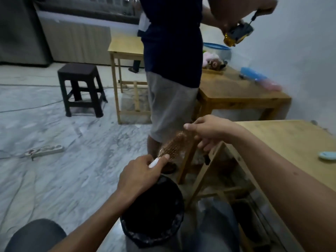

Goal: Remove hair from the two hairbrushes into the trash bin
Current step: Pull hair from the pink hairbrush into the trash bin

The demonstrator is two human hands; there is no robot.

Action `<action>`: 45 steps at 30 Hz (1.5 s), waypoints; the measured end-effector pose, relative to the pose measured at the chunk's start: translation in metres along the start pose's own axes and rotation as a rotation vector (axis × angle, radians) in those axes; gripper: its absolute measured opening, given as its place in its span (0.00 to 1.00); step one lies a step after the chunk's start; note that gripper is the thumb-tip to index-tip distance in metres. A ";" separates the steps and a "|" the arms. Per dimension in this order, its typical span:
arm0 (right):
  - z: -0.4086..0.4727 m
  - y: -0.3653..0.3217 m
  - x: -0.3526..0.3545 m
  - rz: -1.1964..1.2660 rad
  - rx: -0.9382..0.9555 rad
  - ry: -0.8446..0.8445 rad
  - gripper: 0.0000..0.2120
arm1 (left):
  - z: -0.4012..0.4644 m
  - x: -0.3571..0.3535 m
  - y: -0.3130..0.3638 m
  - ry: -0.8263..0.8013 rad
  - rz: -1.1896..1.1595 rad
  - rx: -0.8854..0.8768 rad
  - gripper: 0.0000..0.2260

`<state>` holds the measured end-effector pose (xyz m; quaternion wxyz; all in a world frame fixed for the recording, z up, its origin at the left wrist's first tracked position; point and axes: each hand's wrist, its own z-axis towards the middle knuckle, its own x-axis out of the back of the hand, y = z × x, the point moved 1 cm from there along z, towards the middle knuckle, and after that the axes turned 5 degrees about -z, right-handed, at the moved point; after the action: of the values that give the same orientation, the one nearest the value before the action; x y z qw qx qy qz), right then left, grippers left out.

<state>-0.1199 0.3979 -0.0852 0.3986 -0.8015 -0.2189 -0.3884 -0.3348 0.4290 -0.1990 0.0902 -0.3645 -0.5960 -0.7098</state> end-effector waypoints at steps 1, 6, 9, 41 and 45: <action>0.006 -0.005 -0.008 -0.024 0.049 -0.002 0.22 | -0.001 0.003 -0.007 0.021 0.030 0.017 0.29; 0.039 -0.022 -0.047 -0.046 0.207 -0.031 0.09 | -0.007 0.012 -0.036 0.102 0.076 0.177 0.37; 0.051 -0.024 -0.058 0.147 0.217 -0.095 0.07 | -0.012 0.013 -0.058 0.136 0.073 0.240 0.38; 0.058 0.026 -0.131 0.408 0.303 -0.273 0.18 | -0.004 0.031 -0.121 0.115 0.279 0.162 0.36; 0.065 0.037 -0.139 0.429 0.312 -0.155 0.06 | -0.003 0.043 -0.140 0.122 0.174 0.316 0.37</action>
<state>-0.1497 0.4234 -0.2379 0.5723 -0.7857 -0.1312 -0.1945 -0.4454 0.4773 -0.2817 0.2433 -0.3521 -0.6597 -0.6178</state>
